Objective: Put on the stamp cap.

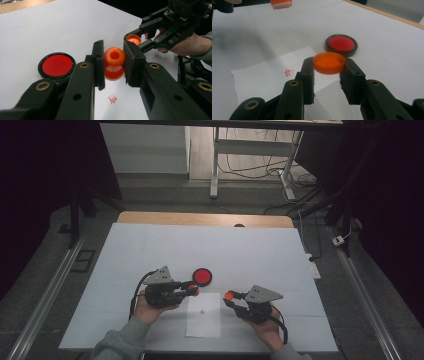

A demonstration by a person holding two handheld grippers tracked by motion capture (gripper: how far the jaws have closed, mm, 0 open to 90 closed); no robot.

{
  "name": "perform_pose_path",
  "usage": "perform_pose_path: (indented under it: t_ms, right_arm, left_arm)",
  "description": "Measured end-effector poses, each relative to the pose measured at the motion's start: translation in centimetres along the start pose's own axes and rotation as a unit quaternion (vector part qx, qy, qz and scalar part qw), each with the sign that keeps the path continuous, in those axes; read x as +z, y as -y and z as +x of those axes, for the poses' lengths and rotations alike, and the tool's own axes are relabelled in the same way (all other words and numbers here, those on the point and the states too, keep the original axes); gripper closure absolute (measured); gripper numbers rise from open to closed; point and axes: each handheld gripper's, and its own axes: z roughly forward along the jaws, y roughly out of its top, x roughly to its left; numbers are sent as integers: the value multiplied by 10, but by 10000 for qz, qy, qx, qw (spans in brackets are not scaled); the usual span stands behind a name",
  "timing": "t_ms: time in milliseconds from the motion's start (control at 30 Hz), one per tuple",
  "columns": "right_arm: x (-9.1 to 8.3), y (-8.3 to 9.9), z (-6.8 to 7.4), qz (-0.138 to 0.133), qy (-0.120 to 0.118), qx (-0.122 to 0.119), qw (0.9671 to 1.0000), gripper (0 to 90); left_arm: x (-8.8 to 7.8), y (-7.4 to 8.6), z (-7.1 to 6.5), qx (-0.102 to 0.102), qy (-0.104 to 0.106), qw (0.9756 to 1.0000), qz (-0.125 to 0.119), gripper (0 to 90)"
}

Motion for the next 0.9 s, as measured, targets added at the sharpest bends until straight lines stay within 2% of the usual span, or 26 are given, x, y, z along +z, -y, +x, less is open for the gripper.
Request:
perform_pose_path:
  t_ms: [367, 900]
  right_arm:
    - [22, -10, 14, 46, -260, -144, 9995, 646]
    - [45, -19, 28, 82, -510, -293, 9982, 646]
  left_arm:
    - [3, 0, -2, -7, 51, 10000, 3, 722]
    - [7, -1, -5, 44, 125, 9999, 43, 722]
